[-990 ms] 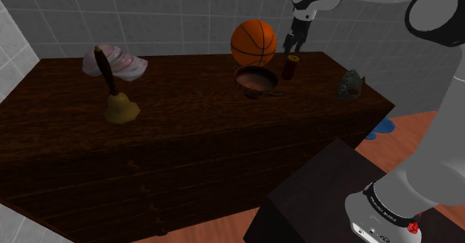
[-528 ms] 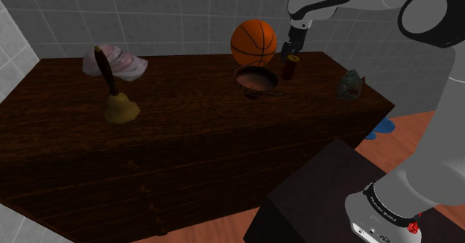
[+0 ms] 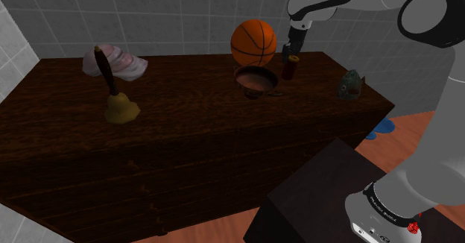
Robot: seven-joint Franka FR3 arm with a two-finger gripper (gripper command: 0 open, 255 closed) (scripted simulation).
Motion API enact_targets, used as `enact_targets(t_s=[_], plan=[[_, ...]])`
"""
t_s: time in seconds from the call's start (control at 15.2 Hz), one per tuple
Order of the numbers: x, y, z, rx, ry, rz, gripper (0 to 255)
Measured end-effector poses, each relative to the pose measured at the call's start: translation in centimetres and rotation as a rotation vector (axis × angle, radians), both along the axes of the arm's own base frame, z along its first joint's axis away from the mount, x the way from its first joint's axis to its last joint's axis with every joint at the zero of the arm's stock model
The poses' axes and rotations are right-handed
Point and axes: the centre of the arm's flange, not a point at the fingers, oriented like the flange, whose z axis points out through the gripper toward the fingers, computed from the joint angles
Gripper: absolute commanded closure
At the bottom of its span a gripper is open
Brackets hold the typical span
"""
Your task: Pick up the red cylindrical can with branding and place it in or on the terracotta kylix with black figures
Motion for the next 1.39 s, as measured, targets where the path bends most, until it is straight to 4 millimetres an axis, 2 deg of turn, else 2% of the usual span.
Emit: enact_targets(t_s=[0.66, 1.39], plan=[[0.0, 0.0, 0.2, 0.0, 0.0, 0.0, 255], [0.0, 0.0, 5.7, 0.0, 0.0, 0.0, 255]])
